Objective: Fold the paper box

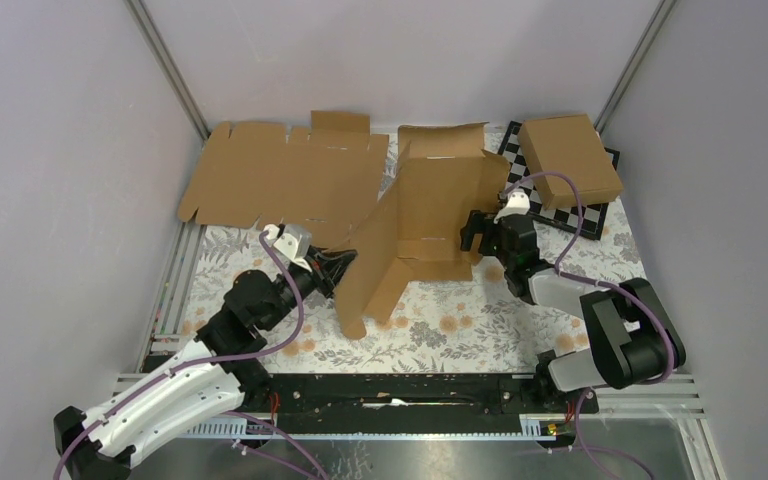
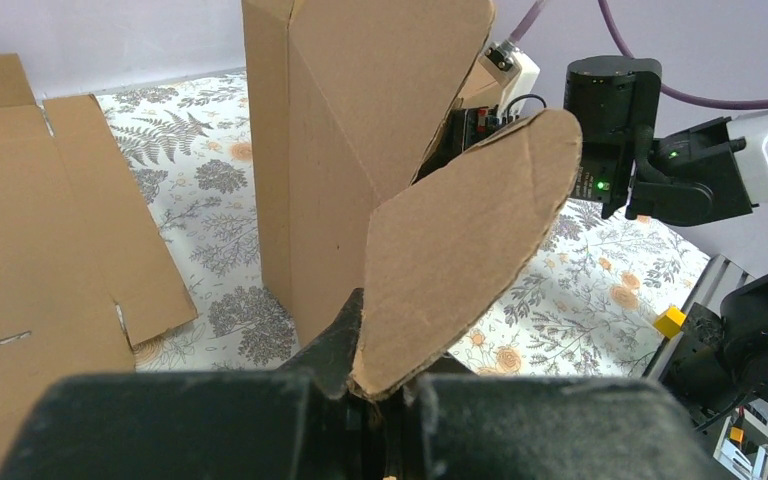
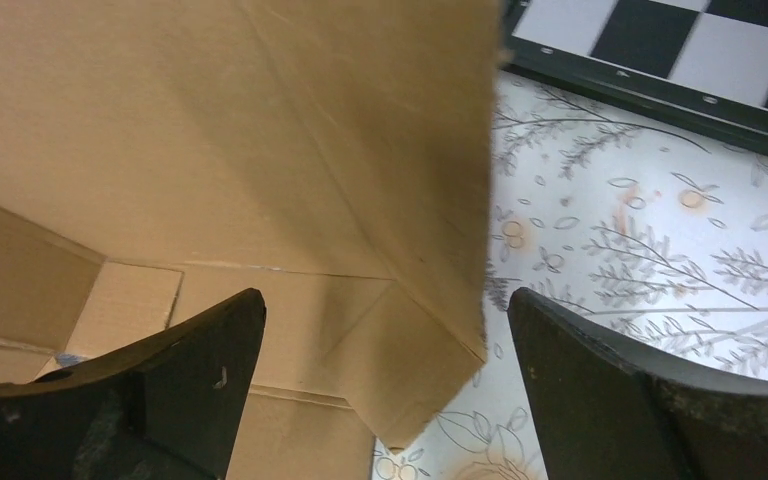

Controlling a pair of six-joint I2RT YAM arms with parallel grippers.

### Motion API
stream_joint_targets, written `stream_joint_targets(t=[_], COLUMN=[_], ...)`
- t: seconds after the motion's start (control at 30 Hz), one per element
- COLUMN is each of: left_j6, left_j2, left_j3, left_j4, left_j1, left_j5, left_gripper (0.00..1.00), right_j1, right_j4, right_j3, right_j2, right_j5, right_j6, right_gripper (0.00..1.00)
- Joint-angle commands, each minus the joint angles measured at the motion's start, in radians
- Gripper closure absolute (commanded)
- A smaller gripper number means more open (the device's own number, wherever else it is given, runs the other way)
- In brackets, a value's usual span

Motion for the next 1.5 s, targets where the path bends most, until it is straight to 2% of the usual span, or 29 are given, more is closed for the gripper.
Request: stream_joint_targets(t=[0.0, 0.13, 0.27, 0.43, 0.5, 0.7, 0.87, 0.97, 1.07, 1.2, 1.33, 1.47], left_j6=[0.008, 0.003, 0.000, -0.002, -0.010, 0.005, 0.030, 0.064, 0.102, 0.123, 0.147, 0.166], left_j2=[-0.001, -0.008, 0.003, 0.007, 0.010, 0.049, 0.059, 0.073, 0.121, 0.140, 0.131, 0.128], left_j3=[0.047, 0.036, 0.034, 0.051, 0.052, 0.087, 0.110, 0.132, 0.199, 0.229, 0.233, 0.234], left_j4=[-0.065, -0.058, -0.051, -0.055, -0.042, -0.051, -0.074, -0.089, -0.149, -0.167, -0.210, -0.225], left_j1=[0.002, 0.002, 0.002, 0.002, 0.002, 0.002, 0.002, 0.002, 0.002, 0.002, 0.003, 0.004], left_j5=[0.021, 0.024, 0.030, 0.042, 0.063, 0.068, 0.052, 0.068, 0.078, 0.081, 0.052, 0.028], left_gripper=[1.00, 1.00, 1.00, 1.00, 1.00, 1.00, 1.00, 1.00, 1.00, 1.00, 1.00, 1.00], right_j1=[-0.001, 0.009, 0.049, 0.158, 0.171, 0.174, 0.174, 0.189, 0.206, 0.206, 0.206, 0.206], right_j4=[0.102, 0.143, 0.096, -0.055, -0.109, -0.155, -0.192, -0.119, -0.126, -0.174, -0.306, -0.311], right_j3=[0.042, -0.014, -0.001, 0.052, 0.072, 0.078, 0.091, 0.043, 0.043, 0.080, 0.155, 0.163], right_j2=[0.019, -0.009, -0.018, -0.008, 0.000, -0.020, -0.031, -0.065, -0.070, -0.044, -0.017, -0.004], right_j5=[-0.120, -0.168, -0.228, -0.201, -0.190, -0.088, -0.149, -0.185, -0.179, -0.298, -0.274, -0.252], right_j6=[-0.007, 0.008, -0.009, -0.098, -0.105, -0.099, -0.119, -0.189, -0.245, -0.306, -0.324, -0.312], right_gripper=[0.05, 0.08, 0.10, 0.01, 0.00, 0.01, 0.00, 0.00, 0.00, 0.00, 0.00, 0.00])
